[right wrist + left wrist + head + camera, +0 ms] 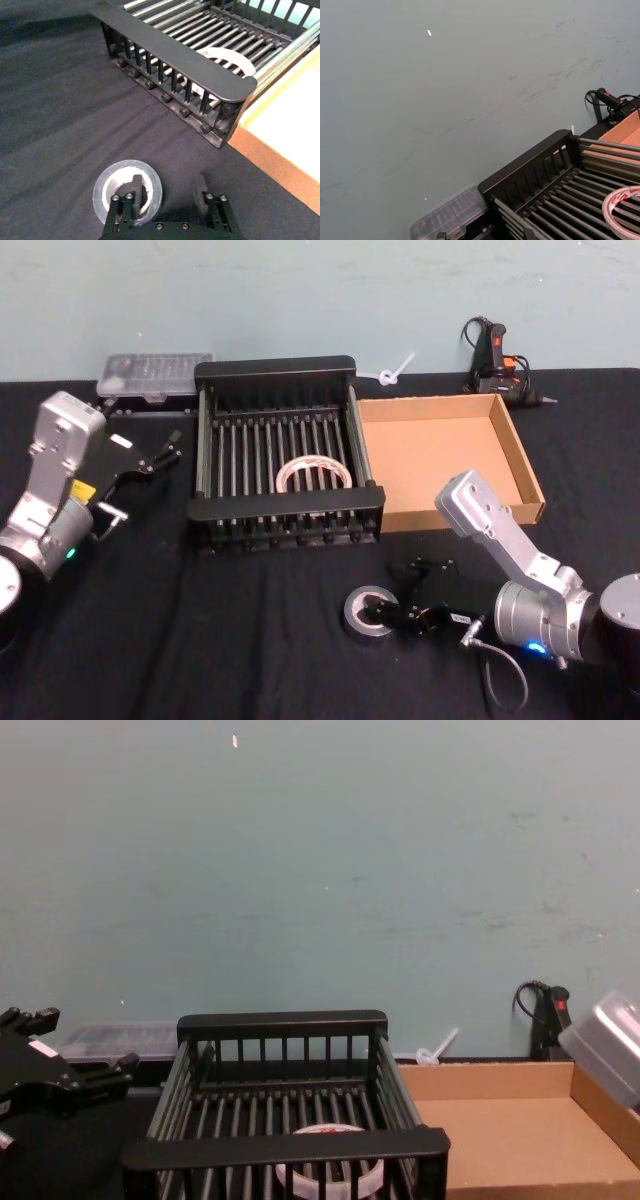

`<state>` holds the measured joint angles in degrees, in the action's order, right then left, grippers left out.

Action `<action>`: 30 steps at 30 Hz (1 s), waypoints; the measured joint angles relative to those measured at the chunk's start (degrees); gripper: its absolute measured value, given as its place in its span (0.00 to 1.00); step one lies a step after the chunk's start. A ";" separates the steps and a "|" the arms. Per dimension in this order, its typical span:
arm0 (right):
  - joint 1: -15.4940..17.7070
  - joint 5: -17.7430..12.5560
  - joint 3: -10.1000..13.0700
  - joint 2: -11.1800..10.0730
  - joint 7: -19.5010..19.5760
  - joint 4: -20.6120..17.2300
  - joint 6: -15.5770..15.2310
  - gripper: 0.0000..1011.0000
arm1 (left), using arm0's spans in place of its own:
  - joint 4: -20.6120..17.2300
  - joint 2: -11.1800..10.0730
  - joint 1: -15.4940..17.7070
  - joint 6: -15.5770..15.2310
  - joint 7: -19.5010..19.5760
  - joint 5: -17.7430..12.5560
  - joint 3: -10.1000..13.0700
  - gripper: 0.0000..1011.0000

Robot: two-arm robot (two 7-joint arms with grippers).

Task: Pick up the white tape and place it into the black box , Pick up the silver tape and place it into the brown box.

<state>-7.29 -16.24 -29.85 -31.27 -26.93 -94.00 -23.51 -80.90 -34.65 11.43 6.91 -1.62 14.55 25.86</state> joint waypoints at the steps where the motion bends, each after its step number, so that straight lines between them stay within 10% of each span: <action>1: 0.00 0.00 0.00 0.00 0.00 0.00 0.00 0.65 | 0.00 0.00 0.00 0.00 0.00 0.00 0.00 0.99; 15: 0.00 -0.01 -0.01 0.00 0.00 -0.04 0.03 0.19 | 0.00 0.00 0.00 0.00 0.00 0.00 0.00 0.99; 30: 0.41 -0.46 0.64 -0.20 -0.05 -0.52 0.34 0.16 | 0.00 0.00 0.00 0.00 0.00 0.00 0.00 0.99</action>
<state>-6.88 -16.70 -29.21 -31.47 -26.98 -94.52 -23.17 -80.90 -34.65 11.43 6.91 -1.62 14.55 25.86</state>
